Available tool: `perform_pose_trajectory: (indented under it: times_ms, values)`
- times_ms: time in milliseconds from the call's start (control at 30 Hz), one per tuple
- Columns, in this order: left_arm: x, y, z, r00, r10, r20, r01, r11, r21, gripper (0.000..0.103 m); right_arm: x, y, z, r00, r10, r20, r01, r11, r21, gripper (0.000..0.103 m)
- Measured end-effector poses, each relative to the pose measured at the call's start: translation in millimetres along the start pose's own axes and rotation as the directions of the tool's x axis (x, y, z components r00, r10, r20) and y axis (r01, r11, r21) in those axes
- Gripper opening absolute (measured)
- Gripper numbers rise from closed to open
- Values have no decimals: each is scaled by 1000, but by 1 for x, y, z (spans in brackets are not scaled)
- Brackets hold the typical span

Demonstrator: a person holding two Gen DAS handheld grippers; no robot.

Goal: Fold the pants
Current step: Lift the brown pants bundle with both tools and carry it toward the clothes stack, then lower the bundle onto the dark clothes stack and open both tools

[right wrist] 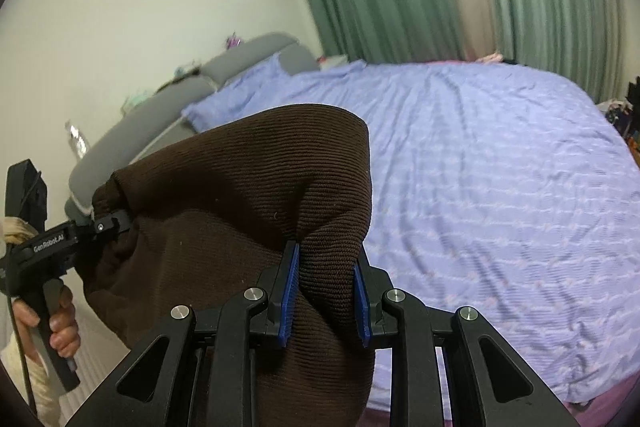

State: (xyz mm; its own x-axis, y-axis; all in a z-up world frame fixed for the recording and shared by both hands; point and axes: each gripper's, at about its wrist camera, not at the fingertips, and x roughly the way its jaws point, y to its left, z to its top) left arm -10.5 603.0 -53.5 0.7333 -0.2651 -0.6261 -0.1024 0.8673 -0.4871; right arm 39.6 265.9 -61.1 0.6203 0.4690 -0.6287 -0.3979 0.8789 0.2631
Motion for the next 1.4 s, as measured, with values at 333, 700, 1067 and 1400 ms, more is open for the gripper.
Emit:
perform_pose_trajectory:
  times_ms: [333, 700, 1067, 1400]
  values:
    - [-1, 69, 47, 998, 48, 41, -46, 998, -40, 50, 67, 40, 23, 996, 71, -57, -72, 997, -13, 25]
    - [67, 185, 174, 999, 1, -51, 1, 999, 47, 50, 196, 121, 77, 999, -9, -47, 11, 999, 36, 25]
    - [195, 257, 242, 984, -18, -180, 33, 997, 76, 50, 340, 126, 106, 982, -99, -161, 104, 994, 26, 25]
    - [277, 288, 231, 953, 78, -293, -34, 988, 153, 55, 420, 119, 97, 940, -229, -252, 228, 973, -33, 30]
